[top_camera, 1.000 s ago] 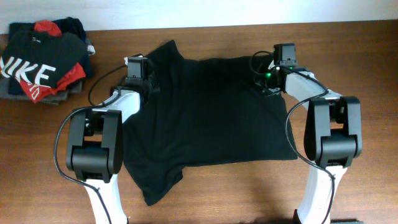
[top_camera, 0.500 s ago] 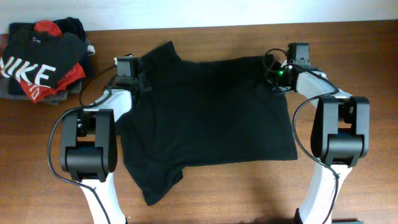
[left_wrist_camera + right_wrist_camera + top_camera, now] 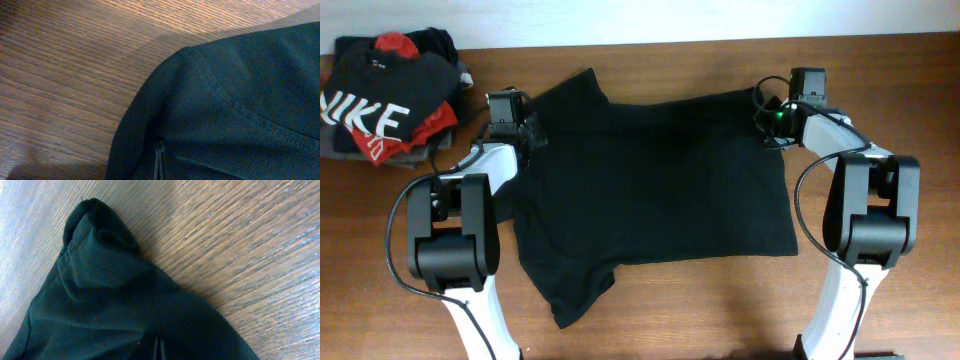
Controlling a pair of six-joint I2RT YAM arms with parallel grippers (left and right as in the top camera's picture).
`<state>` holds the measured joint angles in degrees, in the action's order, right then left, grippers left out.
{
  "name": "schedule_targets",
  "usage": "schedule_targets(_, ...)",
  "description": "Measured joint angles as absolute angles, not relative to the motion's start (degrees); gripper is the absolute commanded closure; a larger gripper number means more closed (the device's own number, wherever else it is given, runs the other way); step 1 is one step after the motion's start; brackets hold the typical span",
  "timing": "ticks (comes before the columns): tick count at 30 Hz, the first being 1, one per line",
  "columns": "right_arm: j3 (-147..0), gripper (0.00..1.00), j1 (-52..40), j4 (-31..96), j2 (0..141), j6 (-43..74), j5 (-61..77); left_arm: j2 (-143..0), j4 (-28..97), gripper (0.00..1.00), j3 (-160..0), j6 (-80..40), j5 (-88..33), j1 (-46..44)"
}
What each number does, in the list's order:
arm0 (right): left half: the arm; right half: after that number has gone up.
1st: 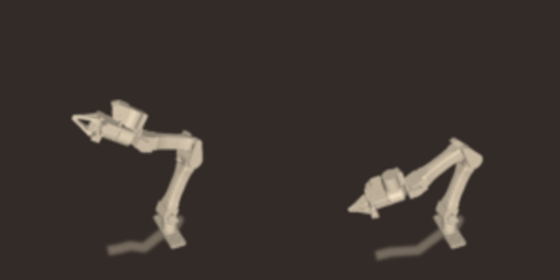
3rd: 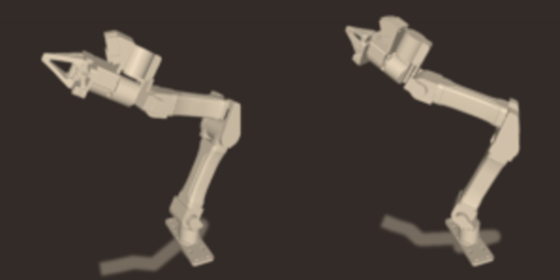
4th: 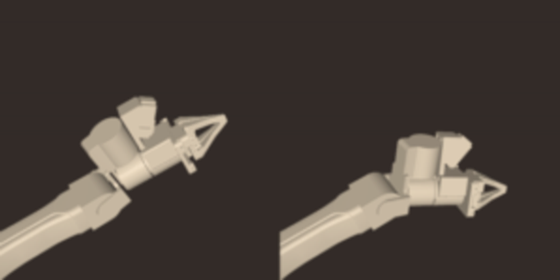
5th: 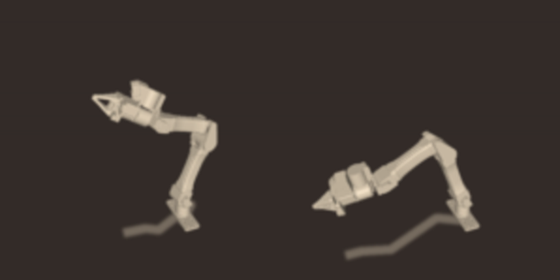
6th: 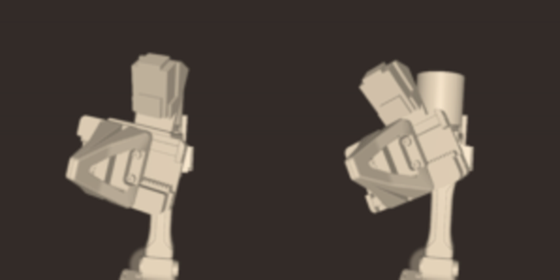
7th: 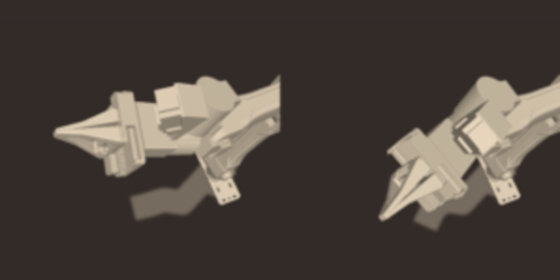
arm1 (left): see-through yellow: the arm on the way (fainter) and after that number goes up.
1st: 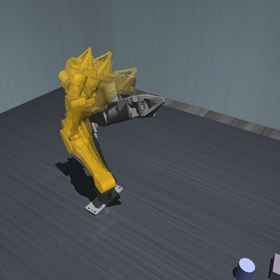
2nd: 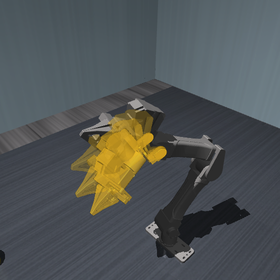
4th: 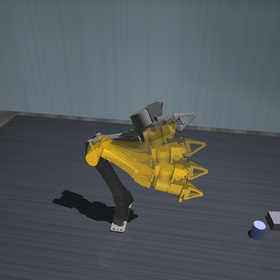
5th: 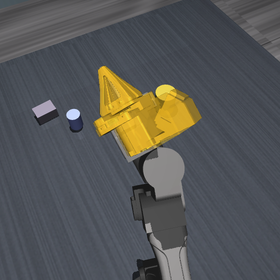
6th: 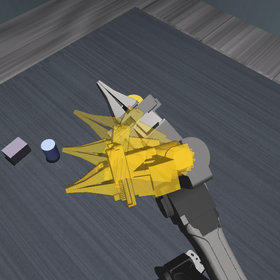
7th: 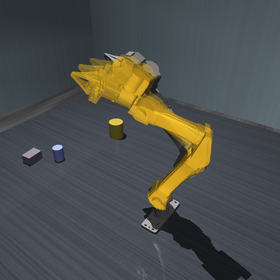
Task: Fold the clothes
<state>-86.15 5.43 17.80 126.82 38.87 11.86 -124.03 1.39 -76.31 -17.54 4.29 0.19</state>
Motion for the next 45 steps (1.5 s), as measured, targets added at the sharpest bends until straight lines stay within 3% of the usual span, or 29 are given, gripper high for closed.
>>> schedule_targets(11,-86.5,0.96,4.9,18.4,126.4,38.5,8.7,-123.8,5.7,1.00,-81.0,-16.0,2.6,-0.3)
schedule_targets(17,-86.6,0.89,4.3,16.2,125.0,37.1,9.3,-121.7,7.0,1.00,-85.8,-16.0,1.9,-3.2)
schedule_targets(24,-89.1,0.96,4.1,6.9,124.2,35.1,13.2,-120.7,2.5,1.00,-87.3,-16.0,1.5,-6.9)
schedule_targets(45,-89.7,0.96,2.5,10.7,128.7,35.5,11.2,-131.5,1.5,1.00,-87.6,-20.9,1.3,-7.4)
